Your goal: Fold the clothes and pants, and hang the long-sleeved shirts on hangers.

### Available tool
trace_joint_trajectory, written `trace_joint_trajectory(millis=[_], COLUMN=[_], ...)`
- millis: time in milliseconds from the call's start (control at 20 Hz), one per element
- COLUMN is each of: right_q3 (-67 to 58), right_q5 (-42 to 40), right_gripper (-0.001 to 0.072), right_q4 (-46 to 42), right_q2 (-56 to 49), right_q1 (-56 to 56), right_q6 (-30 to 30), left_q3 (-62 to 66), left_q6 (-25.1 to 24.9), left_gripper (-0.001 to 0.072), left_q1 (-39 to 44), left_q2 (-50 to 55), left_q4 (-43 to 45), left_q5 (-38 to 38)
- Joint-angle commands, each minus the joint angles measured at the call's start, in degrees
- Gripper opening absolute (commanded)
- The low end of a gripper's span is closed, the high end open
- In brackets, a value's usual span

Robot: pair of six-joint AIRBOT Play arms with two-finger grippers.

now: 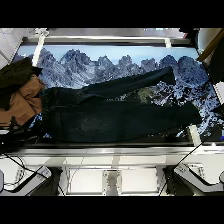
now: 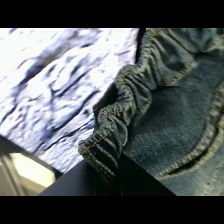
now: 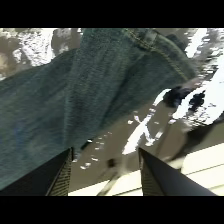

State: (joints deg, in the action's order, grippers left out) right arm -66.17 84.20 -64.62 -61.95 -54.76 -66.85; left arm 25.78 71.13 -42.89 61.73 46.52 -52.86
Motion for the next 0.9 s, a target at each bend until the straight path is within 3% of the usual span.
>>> trace_joint_trajectory(millis=[0, 250, 400, 550, 750, 850], right_q3=[0.66, 14.03, 19.54, 19.47, 17.59, 15.13], right_q5=[0.24, -3.8, -11.39, -15.5, -28.11, -30.27], right_gripper=[0.0454, 0.0456, 0.0455, 0.0455, 0.0455, 0.0455], right_q4=[-7.3, -5.84, 2.84, 13.44, 12.79, 12.48], right_q2=[3.91, 4.26, 2.82, -2.08, -8.22, -11.76], right_q1=[-0.09, -7.39, -8.57, -3.45, 4.96, 6.86], right_q6=[1.79, 3.8, 5.27, 8.09, 7.76, 7.8], left_q3=[2.58, 6.16, 6.45, 6.45, 6.45, 6.45], left_q6=[-1.75, 0.87, 1.14, 2.16, 2.14, 2.14], left_gripper=[0.0048, 0.0047, 0.0047, 0.0047, 0.0047, 0.0047], left_q1=[-0.09, -2.4, -2.73, -2.73, -2.73, -2.73], left_q2=[-3.74, -12.66, -14.08, -14.05, -14.05, -14.05], left_q4=[-1.11, 5.22, 5.33, 5.33, 5.35, 5.35], left_q5=[-2.38, -4.37, -6.05, -5.95, -6.03, -5.99])
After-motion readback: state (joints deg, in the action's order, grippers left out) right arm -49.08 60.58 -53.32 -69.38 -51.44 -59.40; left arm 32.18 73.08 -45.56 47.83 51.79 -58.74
